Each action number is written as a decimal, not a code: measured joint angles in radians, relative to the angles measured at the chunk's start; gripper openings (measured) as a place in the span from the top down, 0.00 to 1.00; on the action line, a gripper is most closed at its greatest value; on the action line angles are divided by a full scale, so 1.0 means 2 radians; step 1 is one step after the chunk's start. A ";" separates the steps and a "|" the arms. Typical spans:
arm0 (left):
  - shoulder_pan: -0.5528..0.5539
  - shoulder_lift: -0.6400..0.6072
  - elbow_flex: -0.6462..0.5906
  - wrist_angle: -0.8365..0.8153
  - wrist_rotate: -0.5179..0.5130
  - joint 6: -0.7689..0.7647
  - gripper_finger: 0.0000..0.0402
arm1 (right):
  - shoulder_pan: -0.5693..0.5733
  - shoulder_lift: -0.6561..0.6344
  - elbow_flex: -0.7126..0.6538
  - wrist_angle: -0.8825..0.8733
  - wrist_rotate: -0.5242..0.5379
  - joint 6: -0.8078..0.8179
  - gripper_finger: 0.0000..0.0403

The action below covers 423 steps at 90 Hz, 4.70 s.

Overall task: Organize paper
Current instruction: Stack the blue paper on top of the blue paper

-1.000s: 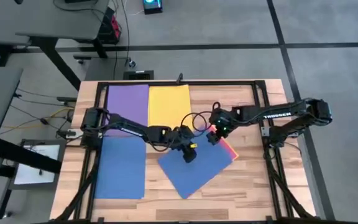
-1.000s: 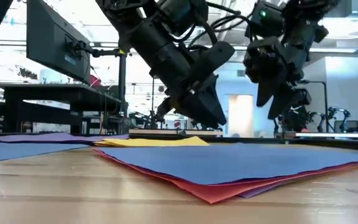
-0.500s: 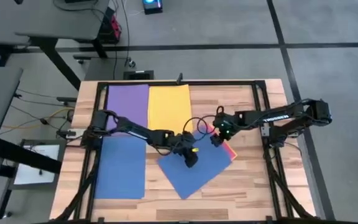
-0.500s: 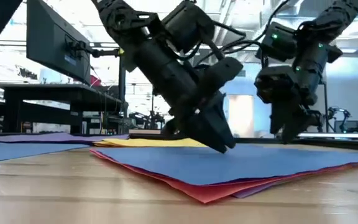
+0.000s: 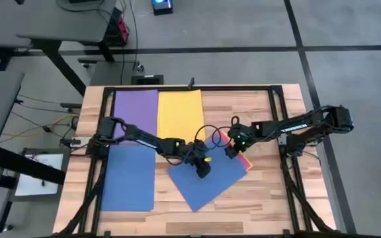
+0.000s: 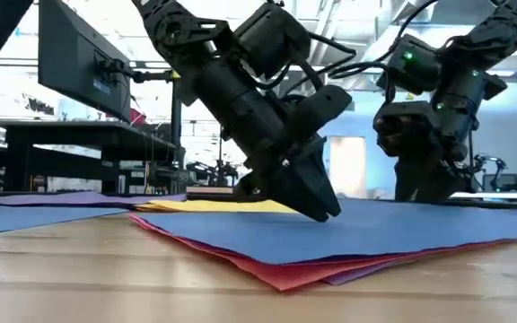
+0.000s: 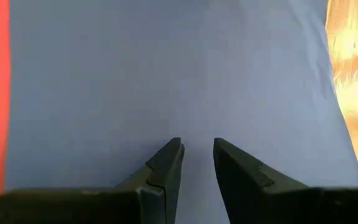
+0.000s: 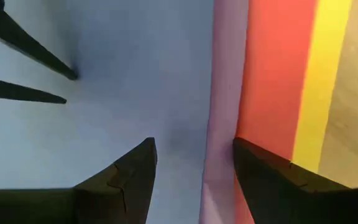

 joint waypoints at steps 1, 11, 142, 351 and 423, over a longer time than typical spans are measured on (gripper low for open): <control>0.000 0.000 0.000 0.000 0.000 0.000 0.80 | 0.001 0.000 0.000 0.000 -0.001 0.000 0.51; 0.000 0.000 0.000 0.000 0.000 0.000 0.80 | 0.003 0.001 0.000 -0.009 -0.007 -0.006 0.51; 0.000 0.001 0.000 0.008 -0.001 0.003 0.80 | 0.018 -0.040 0.038 -0.047 0.004 -0.007 0.51; -0.031 0.024 0.051 -0.065 -0.030 0.116 0.80 | 0.040 0.026 -0.015 0.067 -0.029 0.033 0.48; -0.016 0.037 0.050 -0.004 -0.040 0.103 0.80 | 0.058 0.027 -0.016 0.082 -0.022 0.046 0.50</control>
